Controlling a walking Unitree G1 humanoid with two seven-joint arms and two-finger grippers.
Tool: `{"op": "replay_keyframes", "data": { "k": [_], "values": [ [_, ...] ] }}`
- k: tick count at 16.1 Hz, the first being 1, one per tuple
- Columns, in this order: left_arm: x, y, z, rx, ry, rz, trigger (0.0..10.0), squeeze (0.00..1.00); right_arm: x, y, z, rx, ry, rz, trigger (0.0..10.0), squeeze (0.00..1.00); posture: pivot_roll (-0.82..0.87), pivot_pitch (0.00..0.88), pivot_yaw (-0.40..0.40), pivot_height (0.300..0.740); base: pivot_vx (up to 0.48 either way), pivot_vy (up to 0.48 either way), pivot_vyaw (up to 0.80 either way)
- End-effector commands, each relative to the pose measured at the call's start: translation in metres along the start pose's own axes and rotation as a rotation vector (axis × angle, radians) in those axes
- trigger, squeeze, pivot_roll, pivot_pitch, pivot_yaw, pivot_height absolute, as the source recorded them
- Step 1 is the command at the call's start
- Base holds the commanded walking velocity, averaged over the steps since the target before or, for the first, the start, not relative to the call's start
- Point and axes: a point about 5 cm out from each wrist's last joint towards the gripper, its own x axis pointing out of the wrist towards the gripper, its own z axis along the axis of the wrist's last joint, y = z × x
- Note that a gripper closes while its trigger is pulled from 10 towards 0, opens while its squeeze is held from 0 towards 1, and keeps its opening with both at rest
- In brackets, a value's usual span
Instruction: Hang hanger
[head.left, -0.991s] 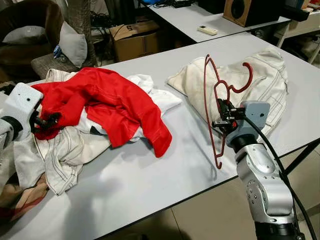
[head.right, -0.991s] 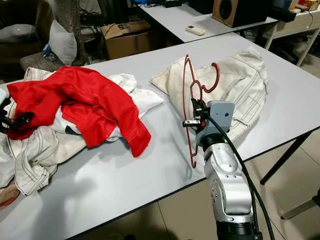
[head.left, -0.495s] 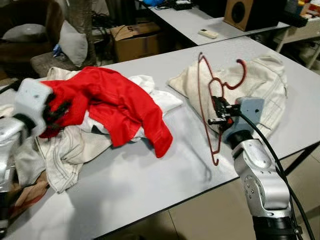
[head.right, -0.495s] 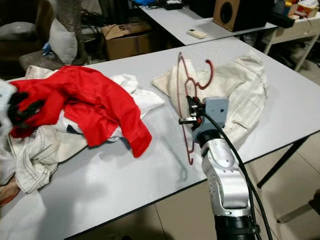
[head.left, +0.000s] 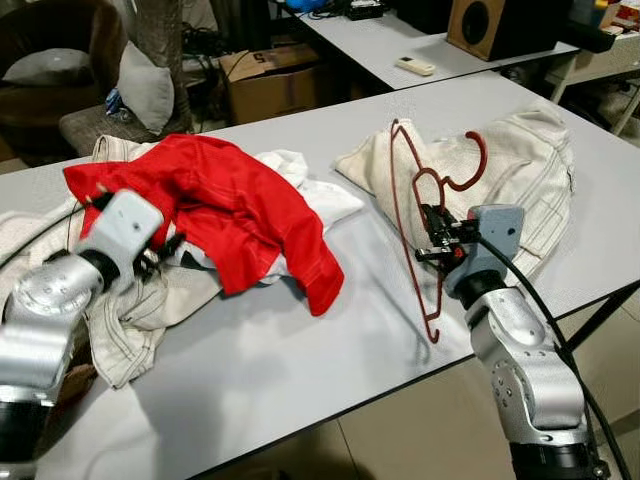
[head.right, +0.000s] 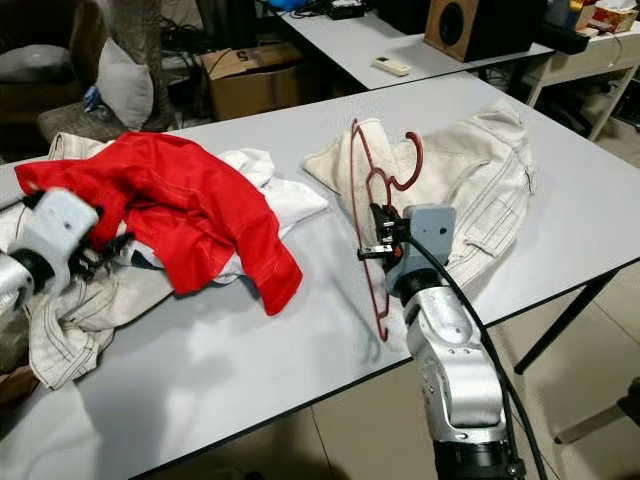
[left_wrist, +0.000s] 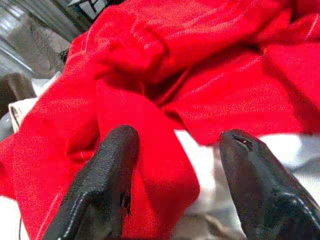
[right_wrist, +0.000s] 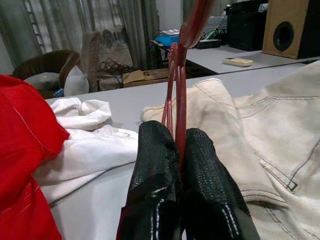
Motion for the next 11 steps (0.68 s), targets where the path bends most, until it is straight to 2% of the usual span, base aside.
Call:
{"op": "replay_keyframes", "data": {
  "k": [1, 2, 4, 5, 6, 8, 9, 11],
  "values": [
    [-0.003, 0.003, -0.007, 0.057, 0.040, 0.049, 10.0, 0.00, -0.001, 0.004, 0.002, -0.001, 0.004, 0.025, 10.0, 0.00, -0.04, 0.000, 0.073, 0.740, 0.000, 0.000, 0.00],
    [-0.003, 0.003, -0.009, 0.063, 0.051, 0.052, 10.0, 0.00, -0.001, 0.005, 0.002, -0.003, 0.006, 0.030, 10.0, 0.00, -0.04, 0.000, 0.072, 0.740, 0.000, 0.000, 0.00],
    [-0.002, 0.001, -0.018, 0.133, 0.110, 0.076, 10.0, 0.00, 0.001, 0.004, 0.002, -0.005, 0.008, 0.034, 10.0, 0.00, -0.04, 0.000, 0.065, 0.740, 0.000, 0.000, 0.00],
    [-0.002, 0.002, -0.019, 0.135, 0.113, 0.083, 10.0, 0.00, 0.001, 0.004, 0.003, -0.005, 0.008, 0.034, 10.0, 0.00, -0.04, 0.000, 0.063, 0.740, 0.000, 0.000, 0.00],
    [-0.001, 0.004, -0.020, 0.147, 0.123, 0.110, 4.8, 0.00, 0.001, 0.004, 0.003, -0.004, 0.007, 0.037, 10.0, 0.00, -0.04, 0.000, 0.062, 0.740, 0.000, 0.000, 0.00],
    [0.001, 0.009, -0.020, 0.166, 0.132, 0.162, 1.9, 0.00, 0.001, 0.005, 0.004, -0.005, 0.007, 0.041, 10.0, 0.00, -0.04, 0.000, 0.064, 0.740, 0.000, 0.000, 0.00],
    [0.001, 0.012, -0.020, 0.171, 0.131, 0.181, 0.0, 0.00, 0.001, 0.005, 0.004, -0.005, 0.007, 0.040, 10.0, 0.00, -0.04, 0.000, 0.064, 0.740, 0.000, 0.000, 0.00],
    [0.001, 0.015, -0.019, 0.173, 0.128, 0.194, 0.0, 0.00, 0.001, 0.005, 0.004, -0.007, 0.007, 0.039, 10.0, 0.00, -0.04, 0.000, 0.064, 0.740, 0.000, 0.000, 0.00]
  ]
}}
